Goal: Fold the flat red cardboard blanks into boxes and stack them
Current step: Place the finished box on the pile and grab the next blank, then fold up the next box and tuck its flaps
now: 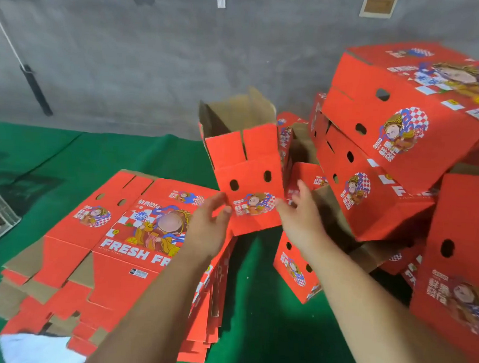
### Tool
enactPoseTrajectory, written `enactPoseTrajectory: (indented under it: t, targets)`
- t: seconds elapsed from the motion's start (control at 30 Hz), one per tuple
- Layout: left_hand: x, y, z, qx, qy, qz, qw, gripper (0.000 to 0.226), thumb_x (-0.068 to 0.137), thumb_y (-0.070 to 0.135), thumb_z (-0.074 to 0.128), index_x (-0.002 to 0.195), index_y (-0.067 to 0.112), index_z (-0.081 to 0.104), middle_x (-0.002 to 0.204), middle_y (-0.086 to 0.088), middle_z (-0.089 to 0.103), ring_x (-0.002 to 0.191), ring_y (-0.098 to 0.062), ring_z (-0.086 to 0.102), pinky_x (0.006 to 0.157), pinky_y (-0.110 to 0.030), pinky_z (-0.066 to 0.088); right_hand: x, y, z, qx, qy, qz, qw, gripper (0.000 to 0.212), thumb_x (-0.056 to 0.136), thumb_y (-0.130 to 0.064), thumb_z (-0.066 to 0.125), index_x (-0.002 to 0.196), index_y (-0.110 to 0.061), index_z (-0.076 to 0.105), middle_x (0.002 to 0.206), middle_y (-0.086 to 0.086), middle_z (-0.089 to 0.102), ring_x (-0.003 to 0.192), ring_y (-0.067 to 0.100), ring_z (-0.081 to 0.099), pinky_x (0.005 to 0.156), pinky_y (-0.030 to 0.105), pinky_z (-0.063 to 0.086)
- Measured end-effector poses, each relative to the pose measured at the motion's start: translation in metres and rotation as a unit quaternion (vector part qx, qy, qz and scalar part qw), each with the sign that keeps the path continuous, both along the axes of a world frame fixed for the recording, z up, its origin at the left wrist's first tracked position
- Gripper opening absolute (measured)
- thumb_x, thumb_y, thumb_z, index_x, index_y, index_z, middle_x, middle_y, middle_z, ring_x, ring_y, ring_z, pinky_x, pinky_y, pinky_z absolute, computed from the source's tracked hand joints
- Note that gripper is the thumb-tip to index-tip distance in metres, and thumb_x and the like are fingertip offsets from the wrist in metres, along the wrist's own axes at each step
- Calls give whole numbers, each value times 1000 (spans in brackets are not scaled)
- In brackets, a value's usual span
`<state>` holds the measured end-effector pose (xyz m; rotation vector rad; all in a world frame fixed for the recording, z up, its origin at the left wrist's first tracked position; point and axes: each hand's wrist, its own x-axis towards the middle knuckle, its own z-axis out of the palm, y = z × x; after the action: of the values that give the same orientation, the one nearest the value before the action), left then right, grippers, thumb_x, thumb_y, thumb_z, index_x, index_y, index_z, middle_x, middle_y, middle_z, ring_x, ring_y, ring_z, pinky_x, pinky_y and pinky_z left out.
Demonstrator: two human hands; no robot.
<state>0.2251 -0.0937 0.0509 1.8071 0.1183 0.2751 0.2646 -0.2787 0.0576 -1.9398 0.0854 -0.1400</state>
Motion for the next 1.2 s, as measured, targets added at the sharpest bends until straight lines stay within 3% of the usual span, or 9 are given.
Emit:
enactPoseTrajectory:
  t: [0.1,0.17,0.33,0.5,0.7,0.77,0.87,1.07,1.2]
  targets:
    - [4,1,-7,-22,43,-60,997,34,106,20,59,140,19,57,130,4,67,118,3,62,104,-19,47,-1,0,-10,-42,67,1,997,43,90,-17,63,132,-22,55,116,-6,68,109,22,63,86,32,50]
    - [-7,-3,-26,-4,53,-60,997,20,105,16,60,121,28,62,119,10,69,98,20,61,86,-2,44,-15,10,-26,-51,67,15,996,52,90,-17,62,141,-24,52,132,1,64,115,21,61,99,37,49]
    - [-32,12,-75,128,152,17,980,37,97,25,64,133,19,65,134,-9,66,123,-28,63,108,-44,48,-45,34,-43,-6,131,60,990,65,96,-23,59,156,-32,35,160,3,41,138,22,49,113,42,42]
    - [-73,65,-111,426,275,44,861,81,86,76,55,157,49,26,174,3,8,159,-32,8,127,-52,10,-70,50,-45,5,183,80,980,62,99,-23,56,157,-27,34,154,5,45,121,17,52,96,32,41]
    - [-109,44,-108,488,259,-19,833,78,93,71,44,160,40,17,169,-3,20,156,-35,20,118,-51,36,-117,82,-71,88,361,83,924,66,98,-29,61,156,-23,29,122,4,62,99,19,59,101,41,54]
    - [-124,28,-106,488,243,-43,837,70,95,62,45,157,38,20,162,-7,30,153,-36,25,112,-50,43,-129,87,-81,147,411,62,898,47,100,-27,63,140,-20,40,110,5,67,89,22,62,86,37,57]
    - [-158,13,-108,505,198,-58,838,62,91,52,46,149,39,29,153,-2,38,149,-34,34,108,-45,47,-137,88,-94,236,399,-2,886,17,101,-17,61,117,-15,55,108,10,75,92,28,71,93,44,58]
    - [-196,27,-102,345,95,-13,934,38,100,59,44,134,44,49,120,13,72,109,-22,70,80,-38,55,-156,67,-81,322,313,-19,893,26,102,1,55,125,-5,65,116,22,74,108,43,70,88,54,57]
    - [-185,62,-99,285,34,61,956,45,97,32,57,138,13,62,138,-10,64,130,-35,56,106,-43,44,-165,32,-68,361,263,-11,895,23,104,-4,54,123,-16,62,115,14,76,99,34,75,77,49,61]
